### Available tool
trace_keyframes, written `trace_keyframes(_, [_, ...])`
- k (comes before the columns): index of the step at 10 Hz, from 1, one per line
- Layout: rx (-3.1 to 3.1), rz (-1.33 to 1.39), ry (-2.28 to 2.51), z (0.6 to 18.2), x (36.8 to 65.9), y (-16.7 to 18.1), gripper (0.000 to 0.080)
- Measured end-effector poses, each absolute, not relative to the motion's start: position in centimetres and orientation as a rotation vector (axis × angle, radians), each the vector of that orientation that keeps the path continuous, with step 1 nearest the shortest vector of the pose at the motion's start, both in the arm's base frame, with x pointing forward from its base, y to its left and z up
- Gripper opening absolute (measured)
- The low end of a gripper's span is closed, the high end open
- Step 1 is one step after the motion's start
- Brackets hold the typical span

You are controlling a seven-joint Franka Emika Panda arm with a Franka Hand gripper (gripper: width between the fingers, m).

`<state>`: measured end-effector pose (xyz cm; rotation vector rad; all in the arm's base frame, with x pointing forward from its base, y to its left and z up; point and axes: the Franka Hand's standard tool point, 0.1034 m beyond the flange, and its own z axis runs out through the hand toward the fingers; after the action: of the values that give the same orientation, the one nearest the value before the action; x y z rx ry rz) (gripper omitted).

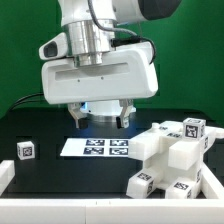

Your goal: Assemble chair

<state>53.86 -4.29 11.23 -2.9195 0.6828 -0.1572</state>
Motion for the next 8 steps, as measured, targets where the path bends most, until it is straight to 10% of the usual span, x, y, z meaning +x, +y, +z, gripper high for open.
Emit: trace_keyframes(8, [-3.095,-0.059,-0.069,7.8,50.6,-11.3,0.0649])
